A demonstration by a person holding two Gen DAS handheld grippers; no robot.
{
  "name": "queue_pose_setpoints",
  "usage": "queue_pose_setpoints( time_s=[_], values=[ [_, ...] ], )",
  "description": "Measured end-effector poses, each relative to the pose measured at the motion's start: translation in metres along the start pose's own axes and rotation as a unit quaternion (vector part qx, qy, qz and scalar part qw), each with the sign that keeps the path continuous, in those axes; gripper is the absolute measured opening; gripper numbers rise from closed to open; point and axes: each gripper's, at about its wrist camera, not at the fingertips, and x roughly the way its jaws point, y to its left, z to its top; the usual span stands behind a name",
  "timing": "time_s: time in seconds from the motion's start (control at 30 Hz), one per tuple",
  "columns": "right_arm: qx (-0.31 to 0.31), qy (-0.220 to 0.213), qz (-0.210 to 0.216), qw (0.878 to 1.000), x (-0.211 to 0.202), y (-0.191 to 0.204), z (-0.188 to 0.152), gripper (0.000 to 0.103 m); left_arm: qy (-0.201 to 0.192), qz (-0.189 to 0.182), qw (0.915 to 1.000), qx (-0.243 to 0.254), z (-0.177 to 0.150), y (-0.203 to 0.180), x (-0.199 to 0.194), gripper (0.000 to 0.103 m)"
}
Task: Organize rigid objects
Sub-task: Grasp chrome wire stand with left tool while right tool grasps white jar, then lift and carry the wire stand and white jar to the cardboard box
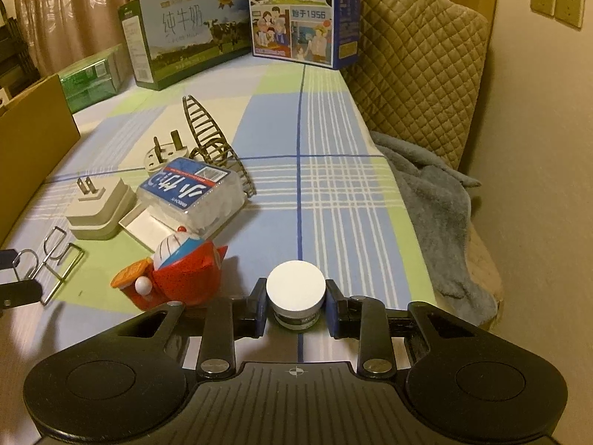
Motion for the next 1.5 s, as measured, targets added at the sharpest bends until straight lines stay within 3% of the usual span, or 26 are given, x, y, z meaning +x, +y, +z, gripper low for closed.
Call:
queue_pose_setpoints(
  time_s=[0.13,0.3,0.43,0.93,1.07,1.13,1.5],
  values=[
    [0.000,0.000,0.000,1.000,-0.004,0.002,-0.004,0.027,-0.007,0.001,0.9999,0.015,0.000,-0.002,0.005,0.066],
    [-0.005,-0.005,-0.001,1.000,-0.004,0.005,-0.007,0.027,-0.007,0.003,0.9999,-0.014,0.006,0.003,0.011,0.063],
    [-0.009,-0.004,-0.001,1.000,-0.004,0.005,-0.007,0.027,0.004,0.004,0.9998,-0.021,0.006,0.003,0.016,0.051],
    [-0.025,-0.014,0.001,1.000,0.001,0.009,-0.006,0.033,0.011,0.001,0.9997,-0.023,0.001,0.004,0.007,0.050],
    [-0.027,-0.013,-0.003,1.000,0.002,0.010,-0.005,0.033,0.014,-0.001,0.9997,-0.022,0.001,0.004,0.007,0.050],
    [-0.021,-0.010,-0.008,1.000,0.002,0.009,-0.004,0.028,0.015,-0.002,0.9996,-0.022,0.001,0.004,0.007,0.050],
    [-0.012,-0.020,-0.018,1.000,-0.036,0.012,0.006,0.027,0.001,-0.008,0.9998,-0.021,0.008,0.001,-0.018,0.049]
  ],
)
